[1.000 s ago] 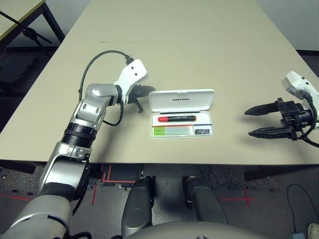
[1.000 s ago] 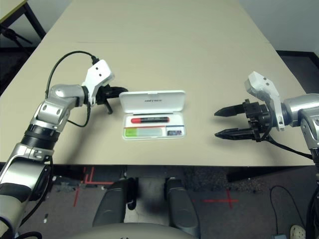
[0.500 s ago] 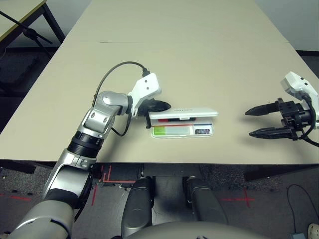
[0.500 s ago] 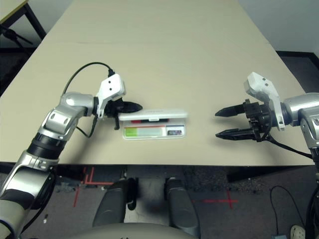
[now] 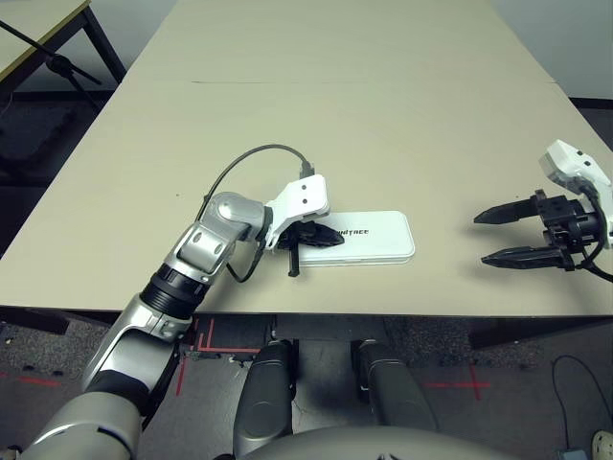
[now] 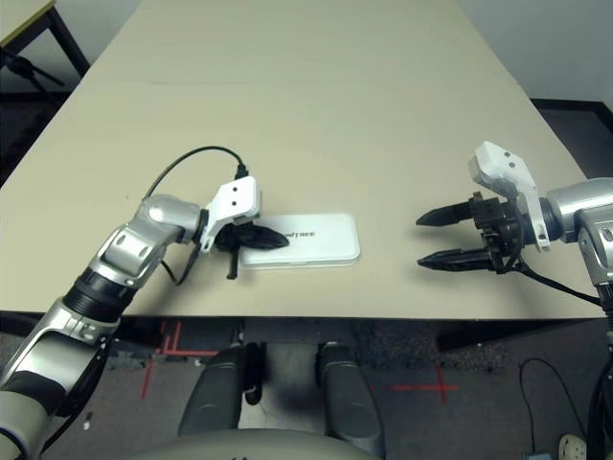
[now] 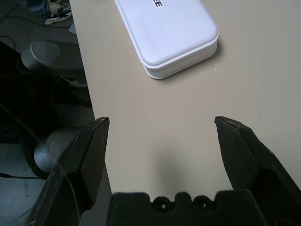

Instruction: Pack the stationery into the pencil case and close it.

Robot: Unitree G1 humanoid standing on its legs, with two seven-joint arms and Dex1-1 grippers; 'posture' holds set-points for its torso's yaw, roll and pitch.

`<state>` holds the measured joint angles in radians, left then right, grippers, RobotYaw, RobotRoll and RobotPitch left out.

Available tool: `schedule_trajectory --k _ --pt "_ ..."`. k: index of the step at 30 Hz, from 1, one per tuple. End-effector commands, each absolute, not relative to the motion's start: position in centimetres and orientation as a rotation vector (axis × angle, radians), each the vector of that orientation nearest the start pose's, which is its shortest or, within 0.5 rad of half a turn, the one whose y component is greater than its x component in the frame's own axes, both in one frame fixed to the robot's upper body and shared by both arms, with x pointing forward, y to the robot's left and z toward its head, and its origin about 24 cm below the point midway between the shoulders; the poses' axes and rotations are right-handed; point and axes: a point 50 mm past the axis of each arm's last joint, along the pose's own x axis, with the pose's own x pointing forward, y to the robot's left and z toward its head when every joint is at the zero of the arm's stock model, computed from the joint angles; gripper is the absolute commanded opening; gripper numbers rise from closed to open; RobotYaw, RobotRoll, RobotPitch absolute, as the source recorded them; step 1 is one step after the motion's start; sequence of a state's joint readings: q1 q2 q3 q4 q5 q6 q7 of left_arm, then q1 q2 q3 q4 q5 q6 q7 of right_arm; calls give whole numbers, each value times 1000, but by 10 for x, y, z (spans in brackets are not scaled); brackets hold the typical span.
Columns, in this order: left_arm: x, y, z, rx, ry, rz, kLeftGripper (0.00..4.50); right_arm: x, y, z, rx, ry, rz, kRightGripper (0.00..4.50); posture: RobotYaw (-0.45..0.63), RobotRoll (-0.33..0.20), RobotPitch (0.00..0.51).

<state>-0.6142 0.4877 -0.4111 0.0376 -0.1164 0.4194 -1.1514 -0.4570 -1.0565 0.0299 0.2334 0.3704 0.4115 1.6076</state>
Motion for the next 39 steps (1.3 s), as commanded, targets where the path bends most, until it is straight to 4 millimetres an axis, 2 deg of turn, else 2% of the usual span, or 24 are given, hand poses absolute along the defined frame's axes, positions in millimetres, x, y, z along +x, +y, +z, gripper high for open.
schedule_trajectory --k 1,5,11,12,15,18,24,27,31,35,39 --pt "292 100 103 571 390 -1439 43 265 -289 173 -353 583 1278 4500 8 0 161" --pt "292 100 100 557 377 -1418 43 266 -287 171 -347 576 1283 4500 8 0 161" --pt "297 102 121 394 192 -1293 43 273 -280 170 -314 462 1262 4500 9 0 163" --pt "297 106 126 361 161 -1263 202 276 -278 171 -288 422 1250 4500 15 0 160" --pt "299 122 143 244 43 -1147 913 283 -270 174 -207 291 1207 4500 24 0 157" --pt "307 152 165 113 -108 -916 2060 296 -267 173 -117 152 1090 4500 36 0 155" --pt "321 215 183 21 -223 -500 4375 318 -267 171 -34 -14 849 4500 51 0 153" --pt "326 248 186 -20 -263 -311 4478 333 -273 166 -11 -65 653 4500 56 0 151" --pt "329 280 178 -28 -274 -137 4478 348 -289 157 -6 -109 370 4500 58 0 149" --pt "330 303 168 -26 -278 -5 4478 353 -311 149 -1 -130 115 4500 57 0 149" --pt "332 313 160 -21 -276 47 4478 351 -327 144 -7 -137 -40 4500 53 0 152"
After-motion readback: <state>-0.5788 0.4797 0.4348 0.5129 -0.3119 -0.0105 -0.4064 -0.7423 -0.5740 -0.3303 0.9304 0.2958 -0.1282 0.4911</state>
